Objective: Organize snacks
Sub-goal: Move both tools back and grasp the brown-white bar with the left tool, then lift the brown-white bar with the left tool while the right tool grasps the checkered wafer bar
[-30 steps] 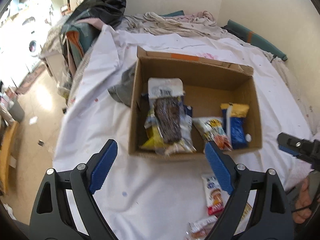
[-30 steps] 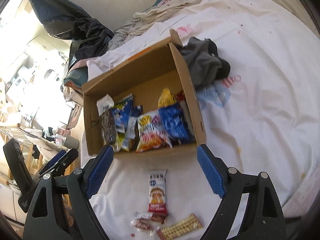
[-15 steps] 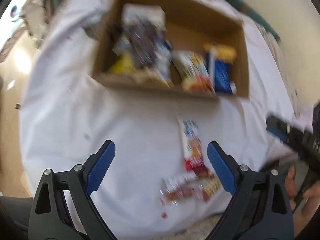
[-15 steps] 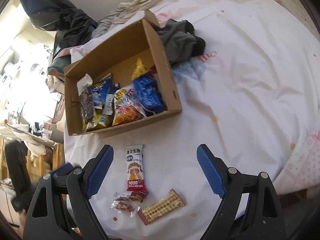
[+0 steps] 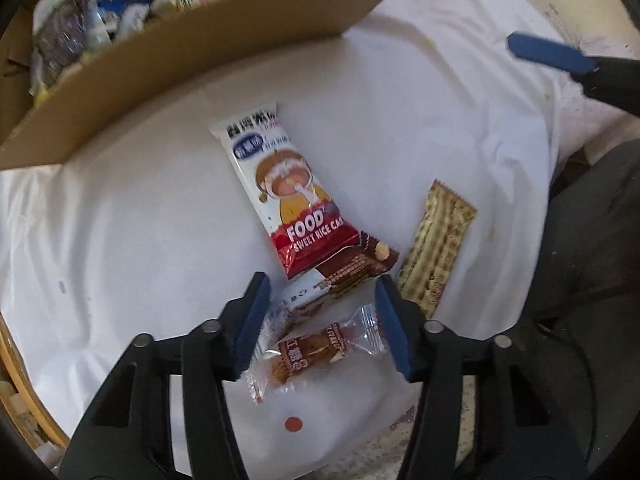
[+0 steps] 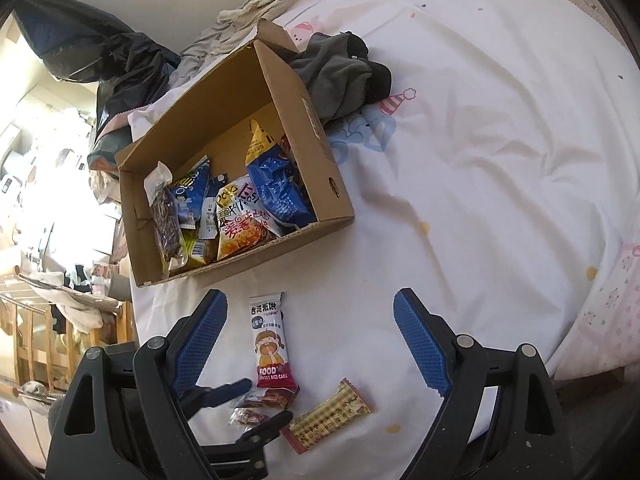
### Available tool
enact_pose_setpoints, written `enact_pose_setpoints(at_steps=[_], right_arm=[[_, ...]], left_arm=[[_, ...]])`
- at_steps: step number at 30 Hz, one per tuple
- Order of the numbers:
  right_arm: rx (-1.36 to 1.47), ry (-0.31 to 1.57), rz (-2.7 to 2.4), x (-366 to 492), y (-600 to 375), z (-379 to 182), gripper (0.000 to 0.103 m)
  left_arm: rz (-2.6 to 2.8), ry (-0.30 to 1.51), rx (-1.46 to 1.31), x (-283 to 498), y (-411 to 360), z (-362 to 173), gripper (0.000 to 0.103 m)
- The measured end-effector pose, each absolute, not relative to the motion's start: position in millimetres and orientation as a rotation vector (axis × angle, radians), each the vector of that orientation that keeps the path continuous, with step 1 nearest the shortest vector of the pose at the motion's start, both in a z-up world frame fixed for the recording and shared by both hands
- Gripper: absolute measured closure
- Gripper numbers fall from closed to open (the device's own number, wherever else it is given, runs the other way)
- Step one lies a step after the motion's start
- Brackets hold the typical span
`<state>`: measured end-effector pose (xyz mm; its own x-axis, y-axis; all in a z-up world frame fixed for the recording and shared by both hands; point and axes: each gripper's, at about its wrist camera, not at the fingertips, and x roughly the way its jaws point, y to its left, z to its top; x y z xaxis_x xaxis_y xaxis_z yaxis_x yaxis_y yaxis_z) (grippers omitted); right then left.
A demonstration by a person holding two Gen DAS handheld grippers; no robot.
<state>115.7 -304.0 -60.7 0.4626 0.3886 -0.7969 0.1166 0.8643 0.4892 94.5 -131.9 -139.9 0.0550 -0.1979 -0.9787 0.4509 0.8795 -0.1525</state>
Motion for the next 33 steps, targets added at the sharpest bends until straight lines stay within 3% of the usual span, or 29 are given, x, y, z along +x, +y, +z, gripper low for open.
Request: enact_pose_setpoints(at_steps=[3,4,5,17,25,30,33], right_arm=[[0.536,1.087,0.177,116.0,-305.5,-60.9,0.015],[0.542,1.086,0.177,116.4,-306.4,-61.1,0.015],[0.548,1.087,0.177,116.9,-306.7,-61.5,0.015],[0.568,1.109,0.187,118.8,-304.5,-64.0,0.015],[0.684,1.351,0.143,86.8,-294.7,-111.9,0.016],[0.706,1.455,0.172,73.7,-274.0,-134.0,0.035],[0.678,1.486,0.163,74.5,-262.5,-142.1,0.041]], left_arm=[[-0.499,1.431,0.225,96.0,-134.0,-142.3,0.069],[-0.504,1.431,0.227,95.9,-134.5,-140.9,0.082],[-0.509,1.434,0.221,95.7,-134.2,-139.7,0.088],[-0.457,1.305,-0.055,100.1,-72.0,-67.0,0.089],[-0.178,1.272,-0.229,112.8,-11.3,-67.2,0.089],[-0.151,1.258,-0.262,110.0,-3.0,-67.0,0.089],[-0.162,1.253,-0.277,105.6,-2.2,-63.5,0.089]])
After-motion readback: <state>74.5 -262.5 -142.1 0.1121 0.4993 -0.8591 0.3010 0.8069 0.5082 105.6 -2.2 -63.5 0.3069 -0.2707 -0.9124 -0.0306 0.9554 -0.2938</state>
